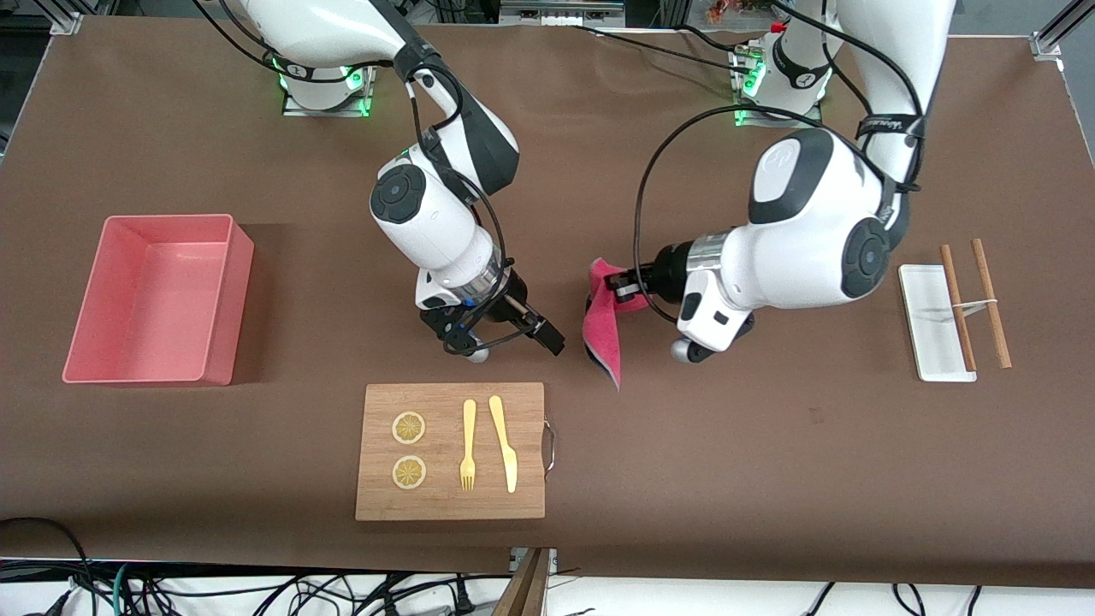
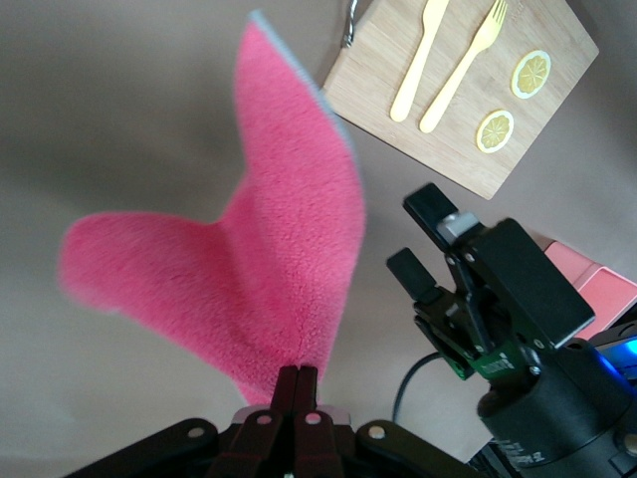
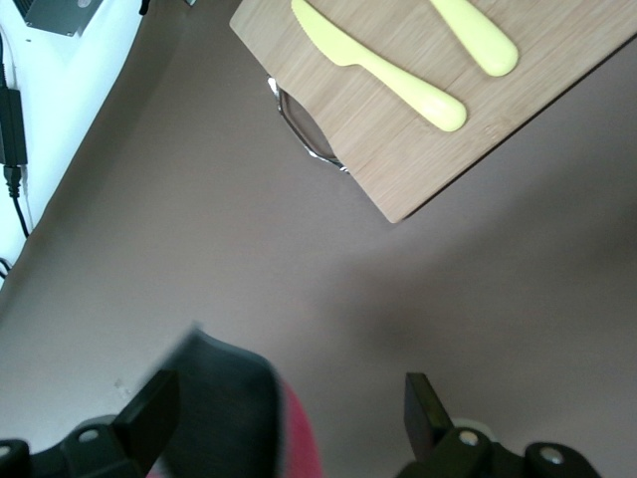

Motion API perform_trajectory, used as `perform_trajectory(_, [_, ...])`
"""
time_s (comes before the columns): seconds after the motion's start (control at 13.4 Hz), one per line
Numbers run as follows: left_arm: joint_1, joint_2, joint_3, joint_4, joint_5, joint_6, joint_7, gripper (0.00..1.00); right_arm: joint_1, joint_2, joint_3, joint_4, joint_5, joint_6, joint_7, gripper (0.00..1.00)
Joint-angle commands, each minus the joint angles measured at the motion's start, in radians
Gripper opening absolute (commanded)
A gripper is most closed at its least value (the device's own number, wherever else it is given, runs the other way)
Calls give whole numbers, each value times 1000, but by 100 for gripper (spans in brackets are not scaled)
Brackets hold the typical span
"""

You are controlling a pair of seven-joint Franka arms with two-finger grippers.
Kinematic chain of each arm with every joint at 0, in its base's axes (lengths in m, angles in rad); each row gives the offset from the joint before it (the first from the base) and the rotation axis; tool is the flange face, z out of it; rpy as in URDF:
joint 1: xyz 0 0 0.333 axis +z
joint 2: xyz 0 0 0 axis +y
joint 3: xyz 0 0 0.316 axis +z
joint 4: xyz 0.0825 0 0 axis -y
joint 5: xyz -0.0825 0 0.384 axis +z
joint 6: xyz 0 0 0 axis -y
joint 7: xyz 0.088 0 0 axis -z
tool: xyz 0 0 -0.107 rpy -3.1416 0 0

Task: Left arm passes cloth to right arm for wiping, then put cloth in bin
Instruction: 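Bring the cloth to the right gripper and grasp it with the right gripper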

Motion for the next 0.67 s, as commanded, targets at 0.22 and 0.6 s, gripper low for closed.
perform_trajectory(0.22, [-42,26,16,50,-23,27,-66,0,1,38,5,52,36,7,7,100])
perform_trajectory(0.6, [-41,24,16,56,-23,25,-80,0,12,47,6,52,36,7,5,100])
